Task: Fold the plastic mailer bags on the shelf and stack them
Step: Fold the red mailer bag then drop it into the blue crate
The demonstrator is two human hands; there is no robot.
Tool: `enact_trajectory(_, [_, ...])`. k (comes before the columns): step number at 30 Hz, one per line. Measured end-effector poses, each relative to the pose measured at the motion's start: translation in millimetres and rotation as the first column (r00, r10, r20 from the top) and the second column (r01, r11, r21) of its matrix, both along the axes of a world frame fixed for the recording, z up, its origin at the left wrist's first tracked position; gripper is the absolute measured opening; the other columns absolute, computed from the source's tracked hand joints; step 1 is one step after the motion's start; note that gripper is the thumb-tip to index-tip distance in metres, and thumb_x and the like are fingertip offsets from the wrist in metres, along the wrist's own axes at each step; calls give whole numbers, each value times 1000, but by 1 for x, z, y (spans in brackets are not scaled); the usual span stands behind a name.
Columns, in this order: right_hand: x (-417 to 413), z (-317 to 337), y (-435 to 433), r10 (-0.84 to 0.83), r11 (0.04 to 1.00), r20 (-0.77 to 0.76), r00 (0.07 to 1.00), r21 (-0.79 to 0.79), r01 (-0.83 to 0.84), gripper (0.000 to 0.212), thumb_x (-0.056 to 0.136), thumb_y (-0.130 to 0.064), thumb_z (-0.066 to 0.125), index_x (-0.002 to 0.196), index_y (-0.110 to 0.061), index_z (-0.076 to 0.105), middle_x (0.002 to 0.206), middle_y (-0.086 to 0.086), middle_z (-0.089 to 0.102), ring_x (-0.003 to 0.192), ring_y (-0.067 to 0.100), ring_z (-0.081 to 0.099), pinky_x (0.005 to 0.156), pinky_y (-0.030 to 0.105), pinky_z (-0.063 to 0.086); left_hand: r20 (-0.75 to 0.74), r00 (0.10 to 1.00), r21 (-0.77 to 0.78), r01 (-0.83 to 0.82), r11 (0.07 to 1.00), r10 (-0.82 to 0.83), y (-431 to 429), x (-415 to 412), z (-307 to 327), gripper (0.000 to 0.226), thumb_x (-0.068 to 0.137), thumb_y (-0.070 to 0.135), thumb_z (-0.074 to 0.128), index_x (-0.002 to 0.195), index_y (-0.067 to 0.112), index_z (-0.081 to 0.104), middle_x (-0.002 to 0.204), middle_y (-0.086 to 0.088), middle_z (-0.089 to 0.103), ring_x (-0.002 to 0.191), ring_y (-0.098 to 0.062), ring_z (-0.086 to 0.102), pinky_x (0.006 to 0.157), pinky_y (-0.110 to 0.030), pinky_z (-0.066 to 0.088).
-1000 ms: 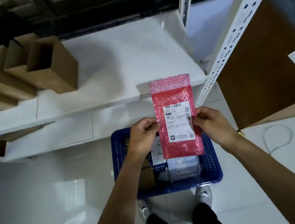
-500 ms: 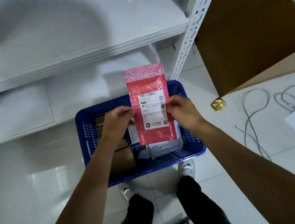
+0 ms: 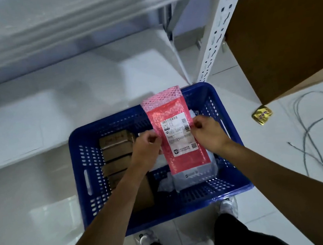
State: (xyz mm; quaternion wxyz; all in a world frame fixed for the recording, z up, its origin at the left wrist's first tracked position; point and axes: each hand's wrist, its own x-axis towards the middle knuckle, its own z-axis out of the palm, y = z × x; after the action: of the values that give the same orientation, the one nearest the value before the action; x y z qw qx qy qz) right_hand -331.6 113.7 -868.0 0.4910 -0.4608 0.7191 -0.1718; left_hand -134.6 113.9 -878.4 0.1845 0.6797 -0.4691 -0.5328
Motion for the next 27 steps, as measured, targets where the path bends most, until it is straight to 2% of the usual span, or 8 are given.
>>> enact_trajectory(4, [-6,-70,-8,26,1000,25,999,5,-26,14,94,-24,60,102,-17,70,98,-3,73,89,16,70,86,41,58,-46,994,3,-99,995,99,-6,-5,-74,10,100,13,60,93,15,67,84,0,72,57,-4,65,51,-17,51])
enact_trajectory(6, [-10,-103,-17,56,998,8,998,-11,-56,15,93,-22,60,101,-17,71,97,-4,74,89,15,70,87,40,57,-67,992,38,-107,993,110,-13,-2,-108,8,98,15,62,99,10,67,81,-6,74,60,-12,68,56,-25,56])
enact_trajectory(9, [-17,-143,-33,78,995,-18,997,-57,-79,15,93,-20,59,101,-17,72,97,-3,74,89,14,70,84,34,56,-46,999,-5,12,1000,-12,-26,0,-150,11,98,20,63,97,10,67,78,-4,74,64,-17,71,69,-38,63])
enact_trajectory(14, [-17,-200,-47,15,994,-18,1000,-105,-16,19,93,-23,56,83,-14,68,77,2,73,72,22,71,73,44,61,33,997,-227,75,971,-69,-48,-1,-207,14,98,24,63,90,13,66,73,6,70,60,-7,66,59,-24,56])
enact_trajectory(18, [-24,-226,-49,9,988,-70,998,-155,-19,20,94,-24,54,82,-16,68,76,-1,72,70,21,70,62,36,57,-143,990,-84,-2,996,-10,-61,-9,-242,17,96,23,67,91,7,69,73,-8,70,58,-18,66,65,-36,59])
enact_trajectory(20, [-33,-233,-48,-6,986,-110,994,-167,-12,21,95,-24,53,83,-17,69,78,-2,73,71,18,68,61,32,54,-220,976,34,15,999,-7,-65,-15,-252,15,95,20,69,95,4,70,76,-11,72,58,-19,67,61,-33,60])
enact_trajectory(23, [-42,-247,-46,3,986,-150,989,-165,-28,23,98,-24,50,88,-18,70,86,-1,74,79,18,70,72,38,59,-225,971,55,101,993,-86,-71,-21,-268,19,94,17,69,102,0,70,78,-11,74,60,-18,69,58,-28,59])
enact_trajectory(27, [-43,-261,-53,46,991,-189,981,-112,-69,21,97,-22,49,89,-17,67,90,3,73,81,23,70,73,42,59,-153,979,34,139,990,-132,-79,-21,-284,22,96,19,67,106,-1,69,97,-18,75,65,-15,70,60,-26,58])
